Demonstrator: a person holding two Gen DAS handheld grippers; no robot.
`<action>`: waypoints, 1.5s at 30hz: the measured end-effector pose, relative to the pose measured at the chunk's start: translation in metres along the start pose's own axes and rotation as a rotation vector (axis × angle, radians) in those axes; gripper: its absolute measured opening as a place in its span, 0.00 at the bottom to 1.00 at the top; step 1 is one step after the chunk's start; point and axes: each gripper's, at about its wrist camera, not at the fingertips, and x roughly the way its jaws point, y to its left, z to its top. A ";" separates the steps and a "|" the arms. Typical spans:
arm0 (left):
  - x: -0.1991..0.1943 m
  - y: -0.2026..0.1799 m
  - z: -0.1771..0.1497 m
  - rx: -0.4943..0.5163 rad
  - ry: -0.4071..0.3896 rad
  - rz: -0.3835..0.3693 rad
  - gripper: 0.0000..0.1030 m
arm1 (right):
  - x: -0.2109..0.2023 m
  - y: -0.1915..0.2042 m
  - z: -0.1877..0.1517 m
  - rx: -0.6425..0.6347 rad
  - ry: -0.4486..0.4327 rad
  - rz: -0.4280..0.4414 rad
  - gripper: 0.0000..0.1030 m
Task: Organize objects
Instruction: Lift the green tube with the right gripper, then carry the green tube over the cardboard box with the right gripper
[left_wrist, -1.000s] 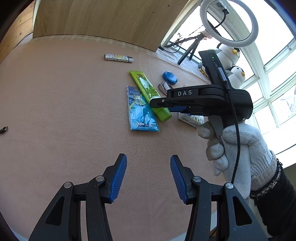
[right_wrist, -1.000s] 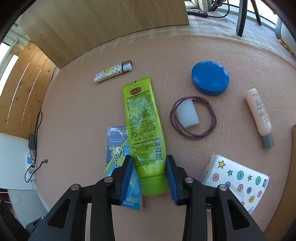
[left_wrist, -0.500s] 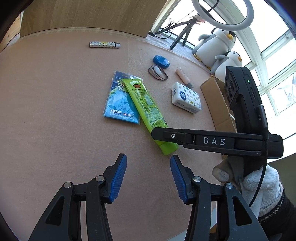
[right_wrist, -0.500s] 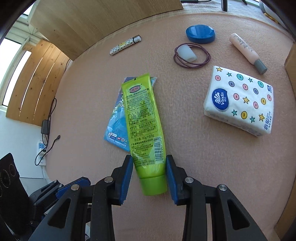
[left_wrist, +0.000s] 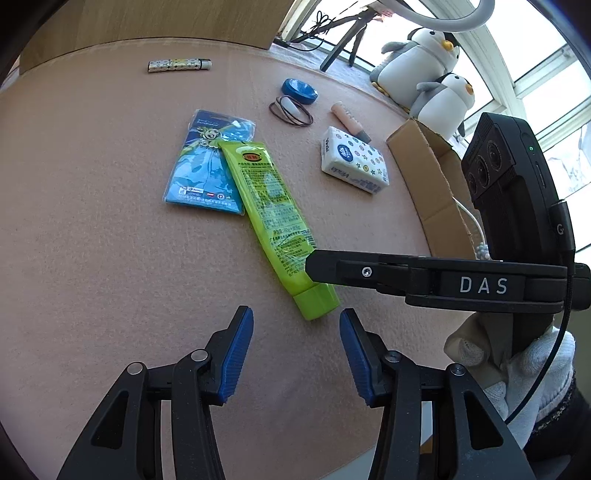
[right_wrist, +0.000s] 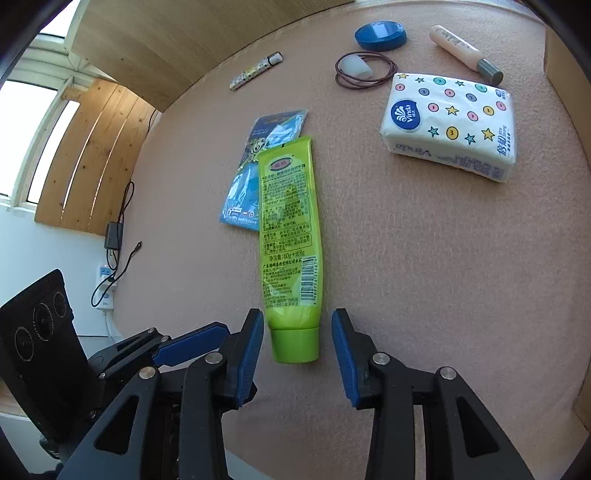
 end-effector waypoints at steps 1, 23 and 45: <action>0.003 0.000 0.002 -0.001 0.002 0.004 0.50 | -0.002 0.000 0.002 0.000 -0.009 -0.002 0.35; 0.032 -0.011 0.016 0.021 0.006 0.011 0.43 | 0.008 0.011 0.017 -0.088 0.055 0.004 0.32; 0.017 -0.091 0.030 0.158 -0.034 -0.054 0.43 | -0.069 -0.011 -0.008 -0.033 -0.117 -0.009 0.28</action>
